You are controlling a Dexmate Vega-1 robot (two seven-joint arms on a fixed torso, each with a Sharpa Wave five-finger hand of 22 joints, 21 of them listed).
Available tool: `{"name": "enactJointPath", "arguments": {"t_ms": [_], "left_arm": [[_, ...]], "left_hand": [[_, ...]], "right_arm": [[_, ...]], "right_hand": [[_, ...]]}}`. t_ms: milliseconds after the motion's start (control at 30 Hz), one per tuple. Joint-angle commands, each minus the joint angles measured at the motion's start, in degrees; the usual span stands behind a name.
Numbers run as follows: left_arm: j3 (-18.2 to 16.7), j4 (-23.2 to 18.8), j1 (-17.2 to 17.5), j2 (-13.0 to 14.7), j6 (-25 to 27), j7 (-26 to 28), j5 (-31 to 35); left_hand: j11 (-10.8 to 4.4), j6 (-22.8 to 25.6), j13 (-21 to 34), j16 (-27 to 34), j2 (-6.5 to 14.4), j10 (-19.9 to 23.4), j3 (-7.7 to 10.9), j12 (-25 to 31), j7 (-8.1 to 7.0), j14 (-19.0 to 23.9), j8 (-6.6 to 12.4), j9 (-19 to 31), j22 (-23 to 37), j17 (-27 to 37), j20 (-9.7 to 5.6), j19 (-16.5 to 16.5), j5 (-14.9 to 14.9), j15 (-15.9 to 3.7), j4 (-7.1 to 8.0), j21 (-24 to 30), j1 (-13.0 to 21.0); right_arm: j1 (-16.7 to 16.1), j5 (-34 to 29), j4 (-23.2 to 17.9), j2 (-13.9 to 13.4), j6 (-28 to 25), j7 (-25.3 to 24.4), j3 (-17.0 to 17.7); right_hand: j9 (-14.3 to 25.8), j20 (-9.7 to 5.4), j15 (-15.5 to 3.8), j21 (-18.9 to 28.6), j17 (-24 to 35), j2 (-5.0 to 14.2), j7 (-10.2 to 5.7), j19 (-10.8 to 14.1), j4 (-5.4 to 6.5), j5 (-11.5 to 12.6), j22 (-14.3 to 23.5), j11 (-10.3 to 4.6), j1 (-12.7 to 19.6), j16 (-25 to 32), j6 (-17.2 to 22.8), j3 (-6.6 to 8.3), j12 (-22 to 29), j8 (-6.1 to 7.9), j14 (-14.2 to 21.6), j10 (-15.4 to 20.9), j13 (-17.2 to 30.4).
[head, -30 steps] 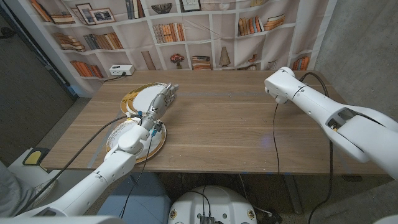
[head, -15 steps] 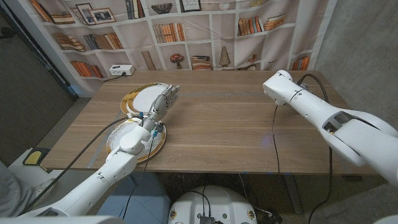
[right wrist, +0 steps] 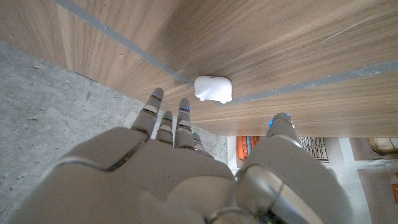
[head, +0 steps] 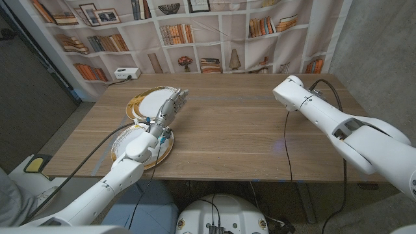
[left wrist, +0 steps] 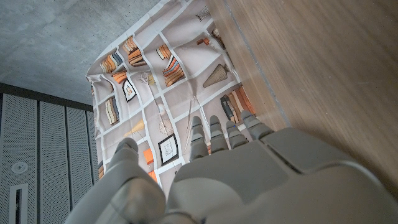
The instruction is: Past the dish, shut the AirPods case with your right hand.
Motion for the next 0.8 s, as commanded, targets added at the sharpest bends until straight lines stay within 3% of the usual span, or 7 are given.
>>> {"name": "enactJointPath", "arguments": {"t_ms": [33, 467, 567, 667, 800], "left_arm": [[0.25, -0.42, 0.00, 0.05, 0.56, 0.08, 0.15], [0.65, -1.12, -0.36, 0.21, 1.35, 0.30, 0.78], [0.69, -1.13, -0.53, 0.10, 1.45, 0.31, 0.72], [0.75, -1.22, -0.68, 0.14, 1.71, 0.32, 0.77], [0.83, -1.33, -0.86, 0.15, 1.98, 0.22, 0.70]], "left_hand": [[0.01, 0.51, 0.32, -0.14, 0.07, 0.40, 0.22, -0.15, 0.17, 0.01, -0.17, 0.20, 0.25, 0.17, 0.04, 0.00, -0.02, -0.35, -0.42, -0.02, -0.59], [0.03, 0.53, 0.32, -0.14, 0.11, 0.50, 0.24, -0.13, 0.07, 0.01, -0.18, 0.20, 0.25, 0.17, 0.04, 0.00, -0.02, -0.31, -0.48, -0.02, -0.63], [0.01, 0.56, 0.32, -0.15, 0.12, 0.54, 0.24, -0.12, 0.08, 0.01, -0.17, 0.20, 0.25, 0.17, 0.07, -0.01, -0.02, -0.31, -0.49, -0.03, -0.63], [-0.03, 0.53, 0.32, -0.15, 0.12, 0.57, 0.25, -0.11, 0.06, 0.00, -0.19, 0.20, 0.25, 0.17, 0.05, -0.01, -0.02, -0.37, -0.51, -0.02, -0.64], [0.12, 0.55, 0.32, -0.15, 0.13, 0.59, 0.25, -0.11, 0.07, 0.00, -0.18, 0.20, 0.25, 0.17, 0.06, -0.02, -0.02, -0.35, -0.53, -0.03, -0.65]], "right_arm": [[-1.20, -3.39, 2.98, 2.63, 1.67, -1.82, 2.26], [-4.07, -5.73, 3.44, 4.65, 5.30, -7.29, 6.23], [-4.66, -6.04, 3.45, 4.81, 6.23, -8.07, 6.65], [-4.98, -6.32, 3.77, 5.03, 7.12, -8.73, 6.92], [-5.33, -6.42, 4.31, 5.50, 8.28, -9.72, 7.68]], "right_hand": [[0.28, -0.30, -0.15, 0.02, -0.02, 0.21, -0.29, 0.44, -0.12, 0.20, 0.08, 0.05, 0.80, 0.04, -0.86, 0.54, -0.25, -0.03, -0.07, 0.01, 0.18], [0.29, -0.47, -0.35, 0.10, -0.09, 0.59, -0.28, 0.84, -0.41, 0.21, 0.06, -0.57, 1.75, 0.02, -1.02, 0.93, -0.08, -0.06, 0.15, 0.34, 0.17], [0.25, -0.74, -0.50, 0.37, -0.21, 0.60, -0.31, 1.87, -0.72, 0.20, 0.03, 0.19, 2.63, 0.44, -0.92, 1.19, 0.26, -0.02, 1.52, 1.70, -0.09], [0.22, -0.71, -0.64, 0.34, -0.29, 0.55, -1.39, 2.11, -0.98, 0.20, 0.01, -0.56, 3.35, 0.40, -1.35, 1.38, 0.25, -0.17, 1.69, 2.13, -0.30], [0.20, -0.70, -0.99, 0.31, -0.39, 0.36, -1.35, 2.46, -1.54, 0.30, -0.02, -1.41, 4.83, 0.45, -2.31, 1.80, 0.40, -0.42, 2.22, 3.10, -0.57]]}}
